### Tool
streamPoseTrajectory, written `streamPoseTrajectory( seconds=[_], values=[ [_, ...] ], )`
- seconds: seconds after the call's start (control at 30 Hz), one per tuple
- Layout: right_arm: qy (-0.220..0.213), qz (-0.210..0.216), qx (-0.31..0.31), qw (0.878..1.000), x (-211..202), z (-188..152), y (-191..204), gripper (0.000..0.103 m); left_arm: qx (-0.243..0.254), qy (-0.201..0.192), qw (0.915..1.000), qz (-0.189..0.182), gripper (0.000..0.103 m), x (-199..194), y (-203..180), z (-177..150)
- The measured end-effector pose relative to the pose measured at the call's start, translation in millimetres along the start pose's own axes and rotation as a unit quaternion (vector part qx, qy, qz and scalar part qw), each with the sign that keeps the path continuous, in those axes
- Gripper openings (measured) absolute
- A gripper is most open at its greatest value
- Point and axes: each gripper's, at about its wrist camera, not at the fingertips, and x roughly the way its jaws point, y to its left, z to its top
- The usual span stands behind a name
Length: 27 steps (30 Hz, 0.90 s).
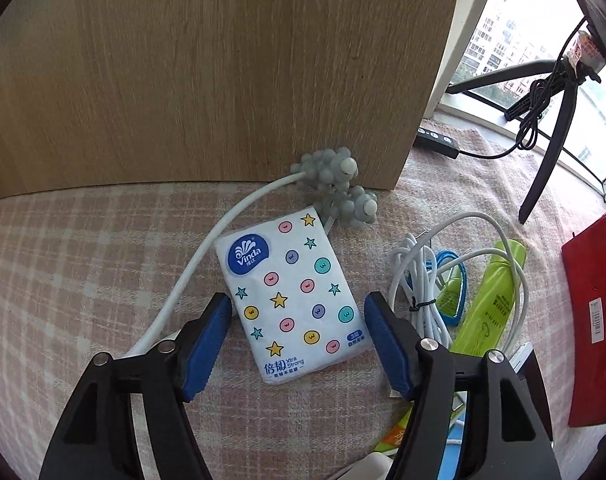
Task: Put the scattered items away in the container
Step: 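Position the left gripper around the white Vinda tissue pack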
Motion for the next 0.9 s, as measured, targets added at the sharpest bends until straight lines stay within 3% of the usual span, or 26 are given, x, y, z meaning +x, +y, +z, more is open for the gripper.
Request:
streamPoseTrajectory(
  seconds=[0.2, 0.33, 0.5, 0.67, 0.73, 0.9],
  values=[
    [0.002, 0.000, -0.006, 1.000, 0.6, -0.6, 4.3, 0.049, 0.008, 0.004, 0.9992, -0.040, 0.051, -12.6, 12.6, -10.1],
    [0.006, 0.004, -0.011, 1.000, 1.9, -1.3, 9.7, 0.049, -0.001, -0.005, 0.9981, -0.061, 0.050, -32.7, 26.1, -19.7],
    [0.005, 0.008, -0.014, 1.000, -0.8, -3.2, 15.3, 0.049, 0.015, -0.014, 0.9976, -0.066, 0.049, -58.1, 38.4, -34.8],
    [0.005, 0.008, -0.016, 1.000, -5.8, -8.1, 20.3, 0.049, 0.061, 0.029, 0.9963, -0.053, 0.045, -61.1, 39.4, -65.7],
    [0.005, 0.008, -0.017, 1.000, -7.9, -10.9, 21.4, 0.049, 0.074, 0.048, 0.9949, -0.049, 0.048, -61.8, 42.7, -78.0],
    [0.006, 0.007, -0.017, 1.000, -13.1, -17.9, 24.2, 0.049, 0.051, 0.029, 0.9968, -0.053, 0.061, -68.9, 50.6, -78.9]
  ],
)
